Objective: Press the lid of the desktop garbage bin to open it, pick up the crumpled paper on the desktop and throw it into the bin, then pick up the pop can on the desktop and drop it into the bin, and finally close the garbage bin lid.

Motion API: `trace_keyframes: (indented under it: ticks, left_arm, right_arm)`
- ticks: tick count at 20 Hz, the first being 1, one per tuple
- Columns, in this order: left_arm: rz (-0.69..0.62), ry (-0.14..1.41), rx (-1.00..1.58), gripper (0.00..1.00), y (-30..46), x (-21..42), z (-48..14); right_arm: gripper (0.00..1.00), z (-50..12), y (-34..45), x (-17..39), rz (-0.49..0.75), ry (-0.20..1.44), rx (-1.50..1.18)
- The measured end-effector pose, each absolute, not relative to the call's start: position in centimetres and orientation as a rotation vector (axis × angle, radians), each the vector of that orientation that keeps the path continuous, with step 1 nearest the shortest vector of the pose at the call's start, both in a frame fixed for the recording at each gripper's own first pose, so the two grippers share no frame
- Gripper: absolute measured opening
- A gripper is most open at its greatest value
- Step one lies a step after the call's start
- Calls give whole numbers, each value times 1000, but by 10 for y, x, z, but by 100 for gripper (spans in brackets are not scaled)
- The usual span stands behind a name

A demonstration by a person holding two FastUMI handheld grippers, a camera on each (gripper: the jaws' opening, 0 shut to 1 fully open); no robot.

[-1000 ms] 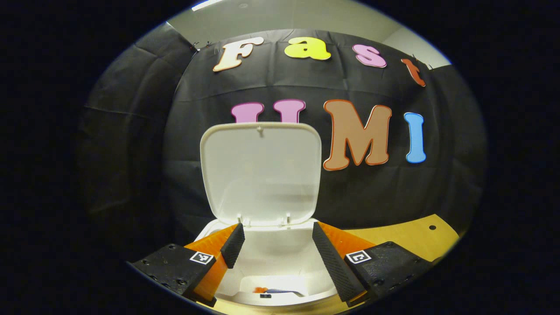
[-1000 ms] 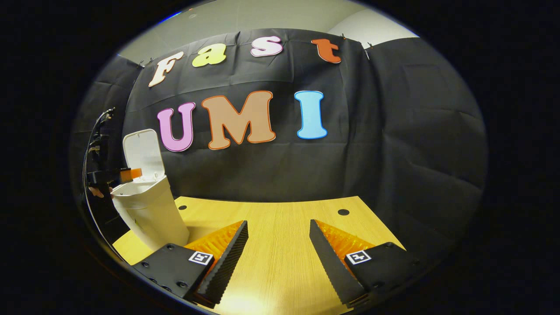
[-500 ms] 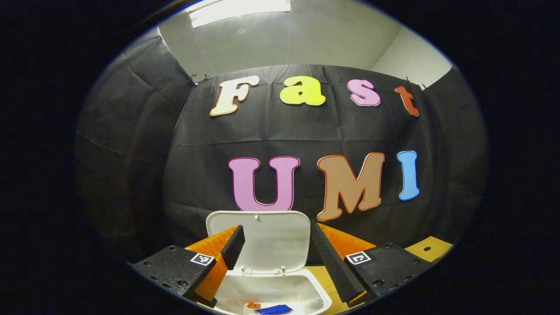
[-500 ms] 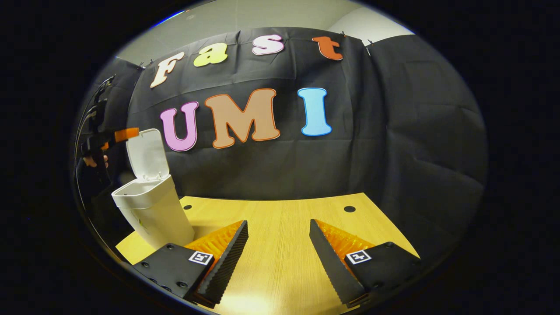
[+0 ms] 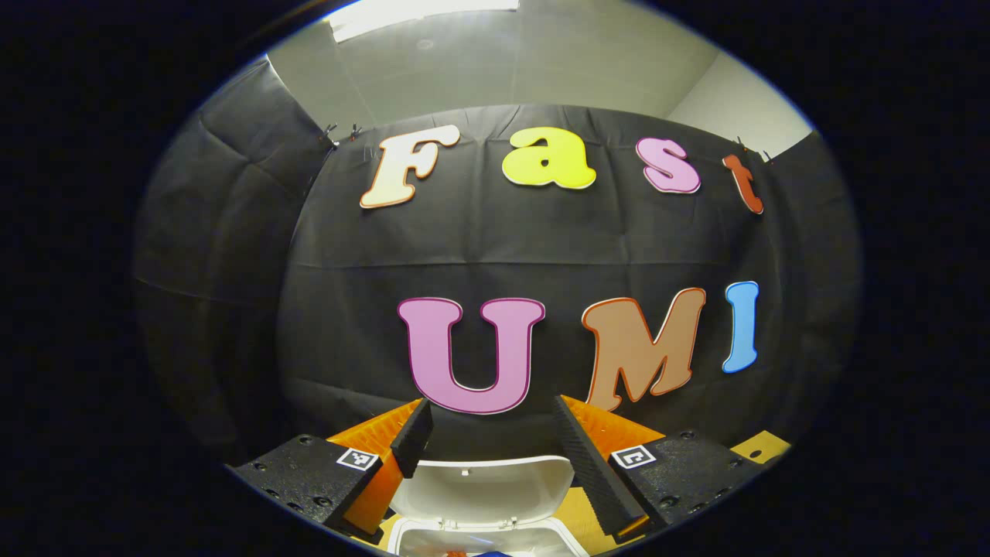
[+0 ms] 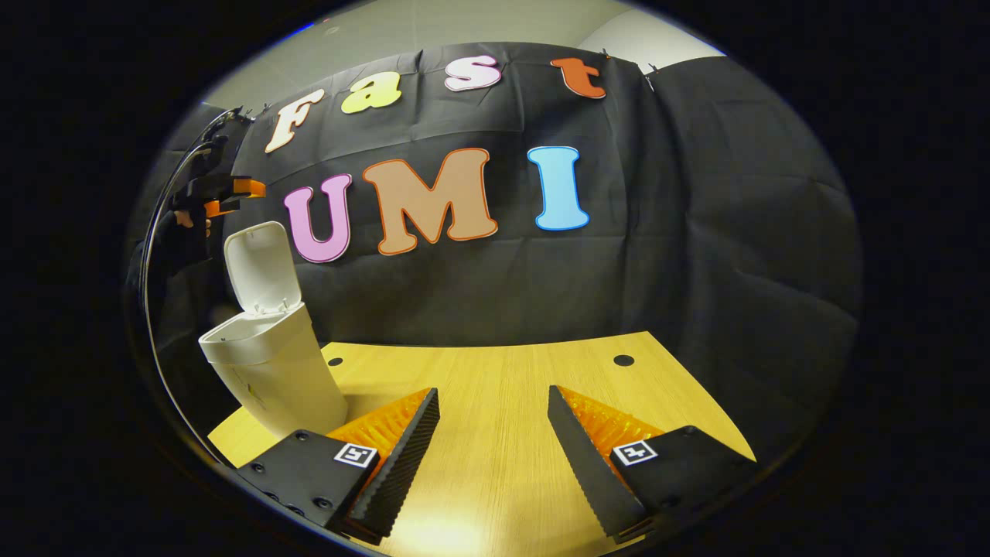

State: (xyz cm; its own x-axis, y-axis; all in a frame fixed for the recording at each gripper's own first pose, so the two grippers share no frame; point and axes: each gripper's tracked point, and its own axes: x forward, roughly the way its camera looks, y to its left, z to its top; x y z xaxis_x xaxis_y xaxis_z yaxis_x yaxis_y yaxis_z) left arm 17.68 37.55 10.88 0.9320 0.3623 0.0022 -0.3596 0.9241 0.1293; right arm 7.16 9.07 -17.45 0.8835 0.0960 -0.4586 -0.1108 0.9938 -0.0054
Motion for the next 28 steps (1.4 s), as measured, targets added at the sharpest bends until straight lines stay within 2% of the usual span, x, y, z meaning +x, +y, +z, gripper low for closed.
trace_keyframes:
  ticks: [8, 19, 28]
  left_arm:
    - [402, 218, 105, 93, 406, 199, 54]
    - [386, 232, 90, 94, 379, 153, 50]
    - [407, 269, 50, 95, 352, 97, 17]
  right_arm:
    - [95, -172, 70, 71, 60, 483, -33]
    - [95, -173, 87, 78, 137, 484, -46]
    - [95, -166, 89, 87, 200, 471, -55]
